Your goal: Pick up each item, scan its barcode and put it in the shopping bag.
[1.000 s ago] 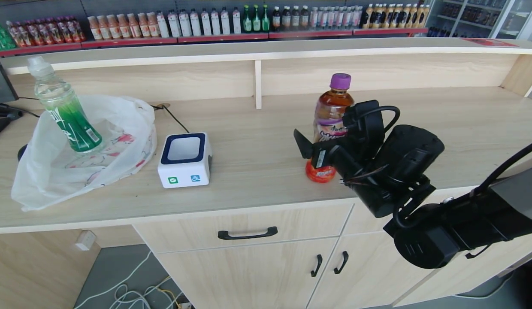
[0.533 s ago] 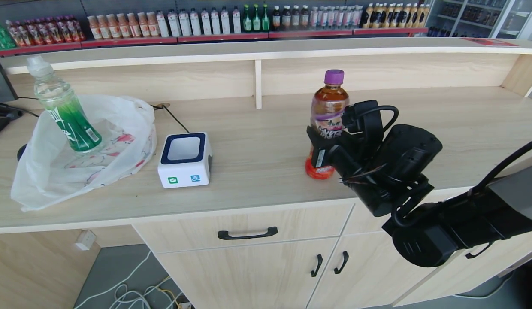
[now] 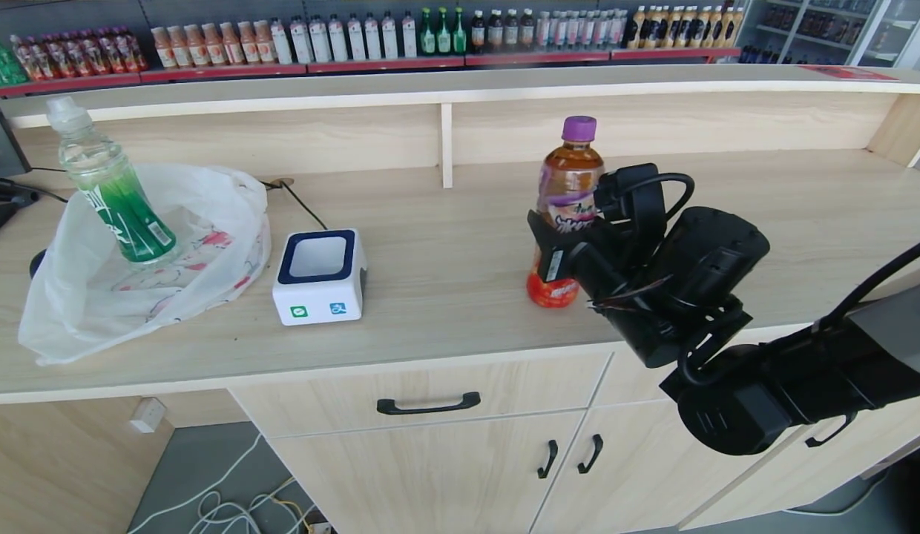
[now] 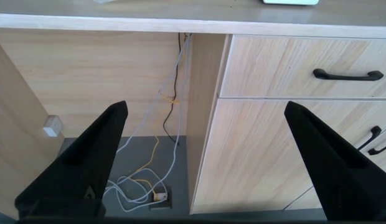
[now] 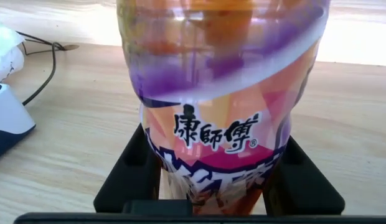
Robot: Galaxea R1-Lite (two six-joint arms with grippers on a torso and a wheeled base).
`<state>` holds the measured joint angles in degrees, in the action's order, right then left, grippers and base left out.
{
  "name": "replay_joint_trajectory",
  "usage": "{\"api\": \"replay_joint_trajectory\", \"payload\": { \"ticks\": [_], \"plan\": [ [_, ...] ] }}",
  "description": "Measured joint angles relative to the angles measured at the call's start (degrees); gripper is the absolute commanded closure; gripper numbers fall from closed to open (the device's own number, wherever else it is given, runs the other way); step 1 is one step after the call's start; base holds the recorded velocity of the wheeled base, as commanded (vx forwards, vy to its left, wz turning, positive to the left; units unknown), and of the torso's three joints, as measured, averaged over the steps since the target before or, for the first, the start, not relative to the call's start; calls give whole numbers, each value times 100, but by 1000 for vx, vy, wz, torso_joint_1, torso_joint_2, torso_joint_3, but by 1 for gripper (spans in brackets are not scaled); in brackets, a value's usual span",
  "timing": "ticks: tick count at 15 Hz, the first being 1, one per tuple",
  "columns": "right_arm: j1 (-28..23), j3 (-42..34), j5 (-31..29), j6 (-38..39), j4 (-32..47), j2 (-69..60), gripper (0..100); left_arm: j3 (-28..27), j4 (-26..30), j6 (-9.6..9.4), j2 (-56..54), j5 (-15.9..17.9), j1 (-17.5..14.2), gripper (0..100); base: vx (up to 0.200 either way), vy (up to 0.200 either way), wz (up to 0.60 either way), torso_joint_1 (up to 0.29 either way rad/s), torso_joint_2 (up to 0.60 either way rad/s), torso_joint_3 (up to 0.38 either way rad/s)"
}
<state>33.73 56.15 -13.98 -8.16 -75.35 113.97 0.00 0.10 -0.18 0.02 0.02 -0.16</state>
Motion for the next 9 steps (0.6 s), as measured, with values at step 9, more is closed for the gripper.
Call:
{"api": "replay_joint_trajectory", "payload": {
  "ticks": [9],
  "plan": [
    [22,-401,-207,-29,-35,-606,100,0,0,0,0,2,0,0,0,0,0,0,0,0]
  ]
}}
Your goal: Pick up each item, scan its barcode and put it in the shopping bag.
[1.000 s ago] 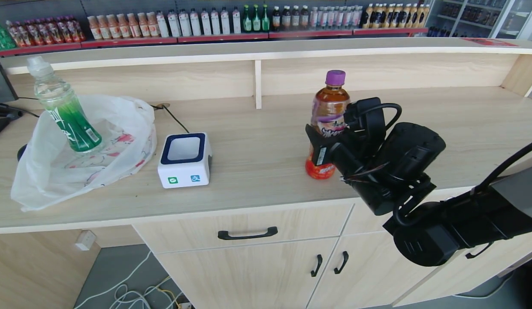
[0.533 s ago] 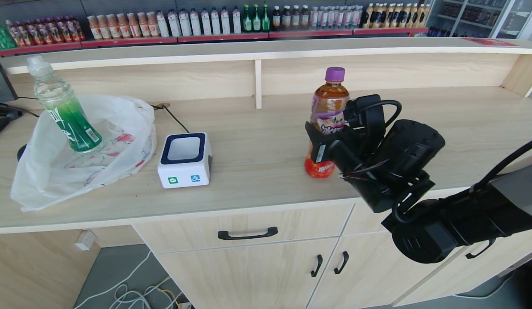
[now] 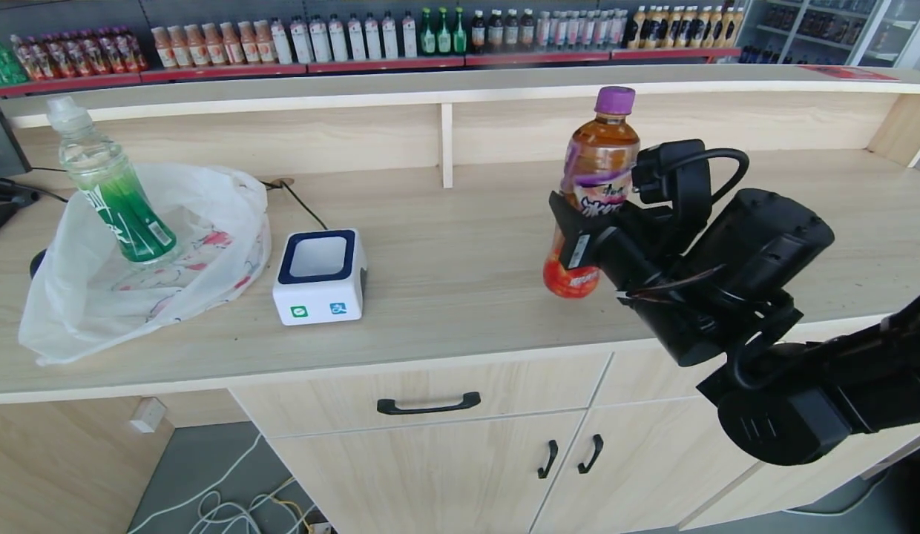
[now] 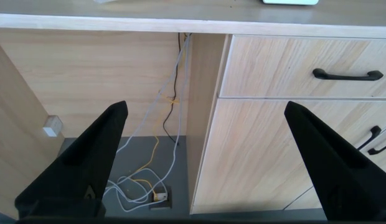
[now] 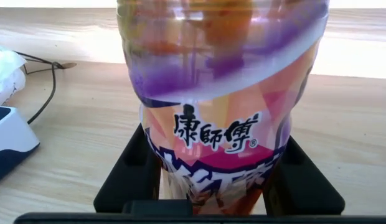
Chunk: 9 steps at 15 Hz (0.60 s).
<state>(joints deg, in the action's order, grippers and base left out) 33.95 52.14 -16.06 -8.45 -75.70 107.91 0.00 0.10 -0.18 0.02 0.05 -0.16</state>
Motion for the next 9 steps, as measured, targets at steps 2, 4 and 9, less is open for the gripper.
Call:
{"api": "replay_joint_trajectory", "payload": {
  "ticks": [2,4,9],
  "plan": [
    [85,-484,-116,-90,-4,-395,100,0,-2,2,0,0,0,0,0,0,0,0,0,0],
    [185,-1008,-145,-271,-37,-850,100,0,0,2,0,0,0,0,0,0,0,0,0,0],
    [439,-2503,-204,-778,-775,-1759,100,0,-2,0,0,0,0,0,0,0,0,0,0,0]
  ]
}}
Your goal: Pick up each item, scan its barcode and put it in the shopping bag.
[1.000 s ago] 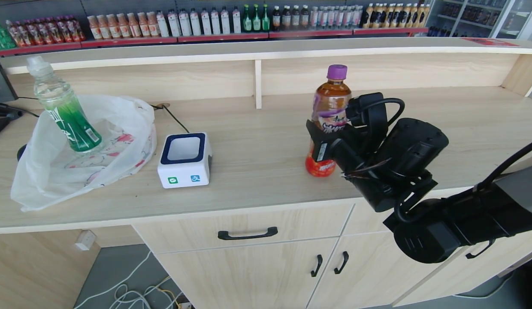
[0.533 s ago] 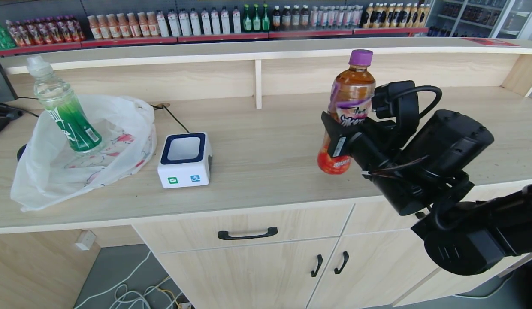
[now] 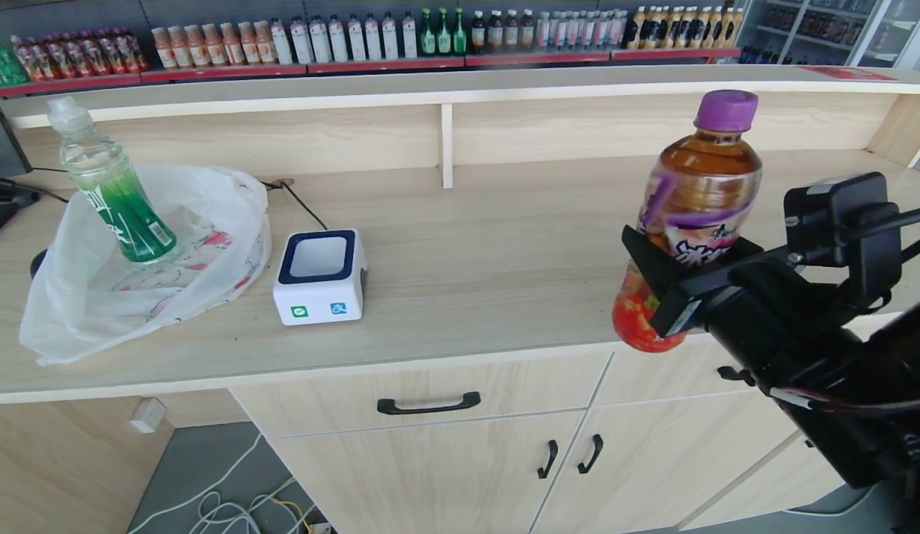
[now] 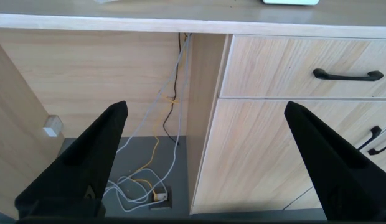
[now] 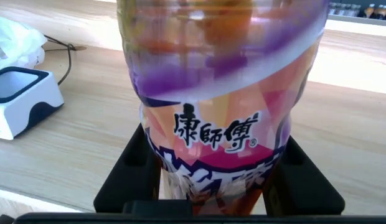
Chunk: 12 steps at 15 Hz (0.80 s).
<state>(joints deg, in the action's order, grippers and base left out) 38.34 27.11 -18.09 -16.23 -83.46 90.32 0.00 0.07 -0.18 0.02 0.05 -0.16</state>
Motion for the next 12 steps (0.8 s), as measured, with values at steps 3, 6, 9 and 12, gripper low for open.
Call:
{"api": "replay_joint_trajectory", "payload": {
  "ticks": [3,6,9,12],
  "plan": [
    [102,-1034,0,-205,-558,-286,100,0,2,2,0,0,0,0,0,0,0,0,0,0],
    [127,-1668,9,-169,-651,-650,100,0,2,2,0,-2,0,0,0,0,0,0,0,0],
    [184,-1899,22,-200,-656,-881,100,0,2,0,0,-2,2,0,0,0,0,0,0,0],
    [700,-1893,24,-641,-649,-929,100,0,2,0,0,-2,0,0,0,0,0,0,0,0]
  ]
}}
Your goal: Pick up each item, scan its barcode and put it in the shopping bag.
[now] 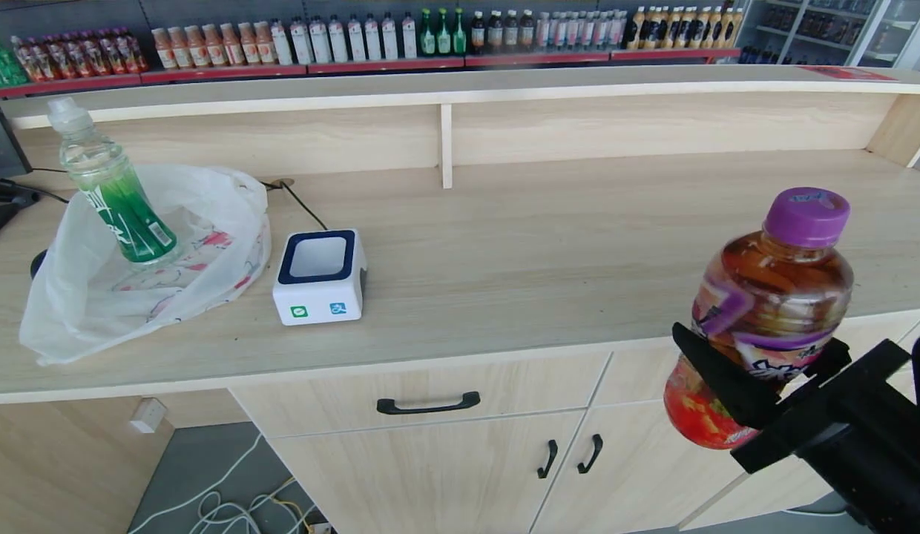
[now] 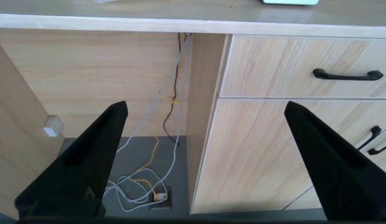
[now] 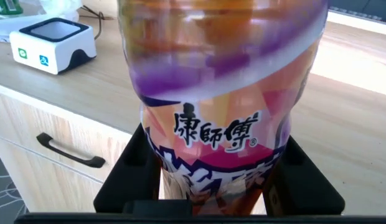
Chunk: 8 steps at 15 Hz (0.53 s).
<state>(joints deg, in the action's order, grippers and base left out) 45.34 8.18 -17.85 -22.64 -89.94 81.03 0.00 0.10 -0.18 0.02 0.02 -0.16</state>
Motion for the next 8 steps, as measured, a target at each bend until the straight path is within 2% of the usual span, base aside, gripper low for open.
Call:
{"api": "replay_joint_trajectory", "payload": {
  "ticks": [5,8],
  "plan": [
    [1473,653,-13,-1020,-2,351,100,0,-2,2,0,0,-5,0,0,0,0,0,0,0],
    [1759,725,-24,-1618,-2,488,100,0,-2,0,0,0,-2,0,0,0,0,0,0,0]
  ]
}}
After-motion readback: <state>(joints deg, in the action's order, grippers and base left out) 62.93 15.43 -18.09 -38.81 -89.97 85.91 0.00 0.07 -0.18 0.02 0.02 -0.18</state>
